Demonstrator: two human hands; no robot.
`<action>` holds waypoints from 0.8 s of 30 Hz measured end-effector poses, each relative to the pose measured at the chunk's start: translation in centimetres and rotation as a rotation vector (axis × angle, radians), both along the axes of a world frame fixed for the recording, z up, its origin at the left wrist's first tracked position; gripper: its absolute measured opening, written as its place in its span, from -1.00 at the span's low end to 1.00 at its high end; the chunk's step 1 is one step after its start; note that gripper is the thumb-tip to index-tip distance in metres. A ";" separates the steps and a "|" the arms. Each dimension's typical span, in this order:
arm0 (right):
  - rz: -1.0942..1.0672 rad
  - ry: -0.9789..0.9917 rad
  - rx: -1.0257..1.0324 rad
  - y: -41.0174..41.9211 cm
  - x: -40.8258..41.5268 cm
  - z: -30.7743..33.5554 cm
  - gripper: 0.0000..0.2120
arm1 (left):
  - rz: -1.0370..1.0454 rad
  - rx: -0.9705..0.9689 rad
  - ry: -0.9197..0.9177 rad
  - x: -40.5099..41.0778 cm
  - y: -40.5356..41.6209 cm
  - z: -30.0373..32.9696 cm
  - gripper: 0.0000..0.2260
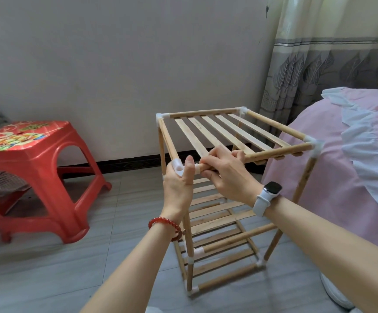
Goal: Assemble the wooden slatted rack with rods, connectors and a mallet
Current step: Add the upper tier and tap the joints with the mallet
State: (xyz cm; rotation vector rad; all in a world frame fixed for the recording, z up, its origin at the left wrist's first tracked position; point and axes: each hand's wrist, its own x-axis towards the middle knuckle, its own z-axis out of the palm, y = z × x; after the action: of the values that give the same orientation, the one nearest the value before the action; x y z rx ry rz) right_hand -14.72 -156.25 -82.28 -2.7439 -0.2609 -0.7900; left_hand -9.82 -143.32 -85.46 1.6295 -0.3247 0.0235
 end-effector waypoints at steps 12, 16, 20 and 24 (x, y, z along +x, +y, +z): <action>-0.170 -0.097 0.099 -3.4 -0.4 0.9 -0.59 | 0.017 0.086 -0.111 0.2 1.3 3.9 -0.35; -0.368 -0.103 0.085 -3.2 0.4 -0.5 -0.56 | 0.118 0.057 -0.214 -0.2 -0.5 3.1 -0.64; -0.388 -0.080 0.105 -3.0 0.9 -1.3 -0.55 | 0.152 0.069 -0.241 0.3 -1.1 2.3 -0.68; -0.382 -0.055 0.193 -2.4 0.9 -0.7 -0.64 | -0.038 0.044 -0.108 0.8 -0.4 3.0 -0.61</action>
State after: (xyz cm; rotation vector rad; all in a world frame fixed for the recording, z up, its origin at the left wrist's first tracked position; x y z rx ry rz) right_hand -13.81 -158.66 -82.96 -2.6213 0.3240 -0.9286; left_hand -9.06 -143.74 -82.44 1.6688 -0.4419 0.0762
